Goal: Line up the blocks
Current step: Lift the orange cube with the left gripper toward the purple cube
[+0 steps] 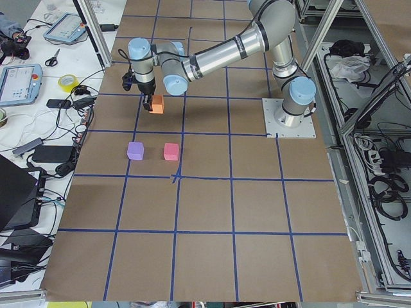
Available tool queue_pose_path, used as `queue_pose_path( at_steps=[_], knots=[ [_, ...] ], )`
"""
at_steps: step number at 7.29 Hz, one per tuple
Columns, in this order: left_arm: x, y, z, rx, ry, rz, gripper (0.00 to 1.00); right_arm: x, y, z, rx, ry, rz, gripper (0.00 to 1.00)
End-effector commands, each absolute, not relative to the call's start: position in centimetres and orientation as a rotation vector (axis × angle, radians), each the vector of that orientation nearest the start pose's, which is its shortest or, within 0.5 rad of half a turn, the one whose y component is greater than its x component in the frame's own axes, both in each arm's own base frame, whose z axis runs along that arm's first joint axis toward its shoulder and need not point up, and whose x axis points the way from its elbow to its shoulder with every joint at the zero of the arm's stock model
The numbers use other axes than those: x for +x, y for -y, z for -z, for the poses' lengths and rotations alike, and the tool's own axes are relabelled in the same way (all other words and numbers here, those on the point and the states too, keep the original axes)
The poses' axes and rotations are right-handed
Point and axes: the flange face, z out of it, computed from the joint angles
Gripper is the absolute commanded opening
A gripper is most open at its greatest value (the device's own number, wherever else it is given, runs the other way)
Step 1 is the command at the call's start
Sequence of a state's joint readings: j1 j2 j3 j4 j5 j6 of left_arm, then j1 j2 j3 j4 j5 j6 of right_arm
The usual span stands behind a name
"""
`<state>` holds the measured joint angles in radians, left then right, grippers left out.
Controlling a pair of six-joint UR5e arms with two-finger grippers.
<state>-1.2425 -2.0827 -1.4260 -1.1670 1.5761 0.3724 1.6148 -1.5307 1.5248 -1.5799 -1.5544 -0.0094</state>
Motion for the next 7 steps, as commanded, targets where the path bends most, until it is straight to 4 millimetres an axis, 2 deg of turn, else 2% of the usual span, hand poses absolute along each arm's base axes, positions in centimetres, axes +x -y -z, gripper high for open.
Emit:
queue_pose_path(
  at_steps=[1,2,4,7],
  knots=[
    [16.4,68.5,-28.5,0.226,-3.123,0.11,0.2,15.5,50.1,-48.7,-0.084,-3.134,-0.033,1.0],
    [18.5,68.8,-27.6,0.22,-3.115,0.135,0.2,15.5,50.2,-48.8,-0.084,-3.134,-0.022,1.0],
    [20.4,70.0,-26.6,0.293,-3.116,0.163,0.2,15.5,50.1,-48.7,-0.082,-3.137,-0.034,1.0],
    [22.4,69.4,-23.6,0.214,-3.212,0.169,0.2,15.5,50.2,-48.8,-0.082,-3.135,-0.017,1.0]
  ],
)
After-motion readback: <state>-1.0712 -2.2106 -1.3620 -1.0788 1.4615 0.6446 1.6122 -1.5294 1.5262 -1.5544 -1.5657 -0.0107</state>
